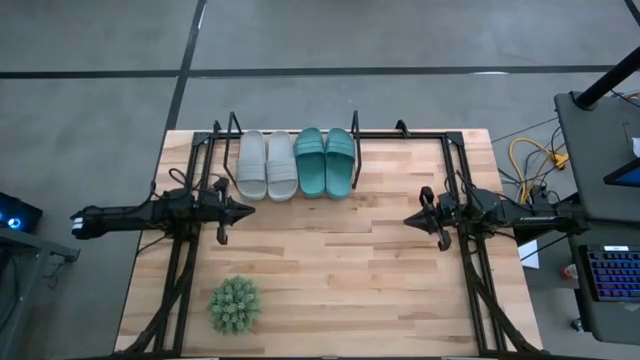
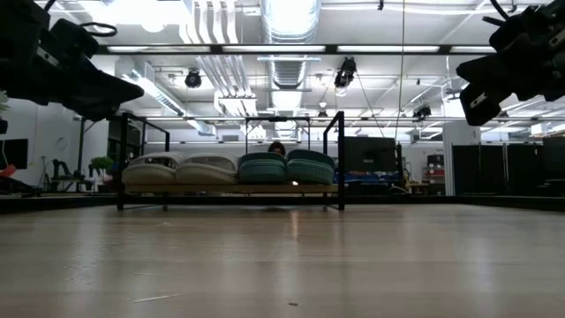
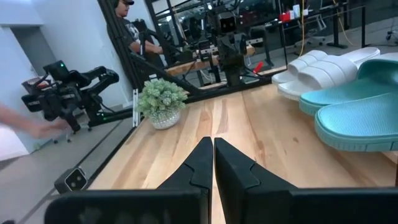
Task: Pick and place slides into the shelf
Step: Return to Home Position
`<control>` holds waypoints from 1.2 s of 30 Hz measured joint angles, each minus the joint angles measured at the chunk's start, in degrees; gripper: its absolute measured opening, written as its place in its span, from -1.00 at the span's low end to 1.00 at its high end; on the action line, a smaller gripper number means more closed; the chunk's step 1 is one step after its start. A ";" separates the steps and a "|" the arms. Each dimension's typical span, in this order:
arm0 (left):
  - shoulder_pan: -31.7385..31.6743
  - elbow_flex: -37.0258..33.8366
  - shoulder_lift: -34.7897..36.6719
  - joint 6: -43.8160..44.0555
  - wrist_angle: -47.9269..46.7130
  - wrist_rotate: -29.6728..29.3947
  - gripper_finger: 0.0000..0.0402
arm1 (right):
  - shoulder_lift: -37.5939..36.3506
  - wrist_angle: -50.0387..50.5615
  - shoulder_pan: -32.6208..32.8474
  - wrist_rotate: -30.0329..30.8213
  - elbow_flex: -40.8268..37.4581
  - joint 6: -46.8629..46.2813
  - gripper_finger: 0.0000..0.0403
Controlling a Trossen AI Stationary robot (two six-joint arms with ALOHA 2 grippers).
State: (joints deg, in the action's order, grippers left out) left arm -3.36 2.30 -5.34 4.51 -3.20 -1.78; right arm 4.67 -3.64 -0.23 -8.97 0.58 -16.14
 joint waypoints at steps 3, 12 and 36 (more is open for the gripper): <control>0.00 -0.01 -0.16 1.54 0.00 0.07 -0.98 | -0.01 0.00 0.00 0.00 0.00 0.01 -0.96; 0.00 -0.01 -0.25 1.07 -0.07 0.09 -0.98 | 0.00 0.00 0.00 0.00 0.00 0.04 -0.96; 0.00 -0.01 -0.25 1.09 -0.20 0.07 -0.98 | 0.00 0.00 -0.01 0.00 -0.02 0.07 -0.96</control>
State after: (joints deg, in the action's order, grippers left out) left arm -3.36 2.28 -5.58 5.60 -3.40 -1.72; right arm 4.67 -3.64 -0.24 -8.97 0.56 -16.08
